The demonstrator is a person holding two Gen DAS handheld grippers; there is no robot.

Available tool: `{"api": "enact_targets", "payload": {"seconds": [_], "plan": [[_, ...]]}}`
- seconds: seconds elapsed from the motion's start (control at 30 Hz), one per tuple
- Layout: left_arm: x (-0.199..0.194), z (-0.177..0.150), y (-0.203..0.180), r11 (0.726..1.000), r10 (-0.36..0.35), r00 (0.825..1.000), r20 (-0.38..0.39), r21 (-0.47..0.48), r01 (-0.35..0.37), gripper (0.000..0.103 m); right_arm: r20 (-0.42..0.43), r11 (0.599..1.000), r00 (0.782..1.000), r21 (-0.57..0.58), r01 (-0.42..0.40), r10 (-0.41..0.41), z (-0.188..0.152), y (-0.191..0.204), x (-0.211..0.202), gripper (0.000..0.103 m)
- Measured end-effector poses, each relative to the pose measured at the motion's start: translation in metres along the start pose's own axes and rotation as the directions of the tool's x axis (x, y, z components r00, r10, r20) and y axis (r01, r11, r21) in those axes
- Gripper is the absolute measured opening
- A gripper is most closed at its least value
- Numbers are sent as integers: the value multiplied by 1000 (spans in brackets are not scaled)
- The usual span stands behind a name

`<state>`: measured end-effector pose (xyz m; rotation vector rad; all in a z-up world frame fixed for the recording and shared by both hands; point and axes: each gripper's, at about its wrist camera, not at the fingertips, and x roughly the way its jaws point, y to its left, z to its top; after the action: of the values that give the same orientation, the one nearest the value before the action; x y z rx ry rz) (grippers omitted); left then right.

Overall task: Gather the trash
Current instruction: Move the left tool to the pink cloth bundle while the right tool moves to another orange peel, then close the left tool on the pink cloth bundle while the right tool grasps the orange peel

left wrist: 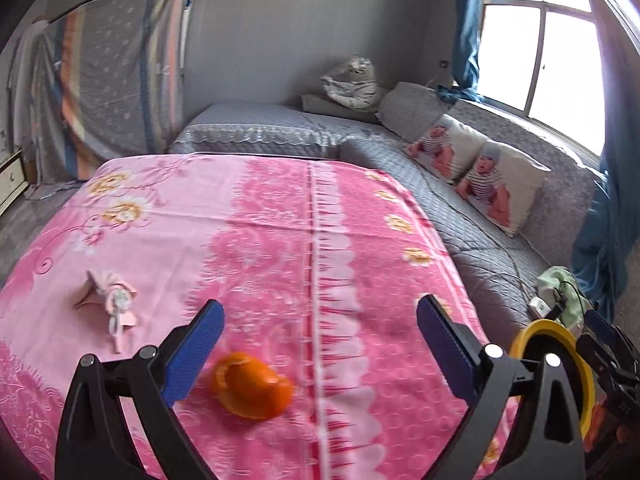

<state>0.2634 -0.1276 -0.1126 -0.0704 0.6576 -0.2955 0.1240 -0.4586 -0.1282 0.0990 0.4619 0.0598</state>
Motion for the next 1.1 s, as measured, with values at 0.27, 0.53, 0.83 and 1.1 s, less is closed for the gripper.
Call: {"api": "enact_targets", "payload": {"seconds": [0.27, 0.53, 0.83, 1.1], "plan": [[-9, 3, 121, 973, 194, 981, -2, -126, -192, 93, -121, 969, 973, -125, -213, 199, 5, 106, 65, 75], [4, -9, 167, 956, 233, 972, -42, -176, -236, 93, -252, 912, 925, -227, -343, 285, -4, 193, 116, 75], [23, -12, 190, 950, 224, 971, -89, -203, -238, 93, -346, 877, 892, -274, -394, 293, -5, 231, 152, 76], [41, -10, 195, 948, 202, 973, -108, -229, -222, 93, -391, 883, 880, -263, -388, 270, -7, 241, 177, 77]]}}
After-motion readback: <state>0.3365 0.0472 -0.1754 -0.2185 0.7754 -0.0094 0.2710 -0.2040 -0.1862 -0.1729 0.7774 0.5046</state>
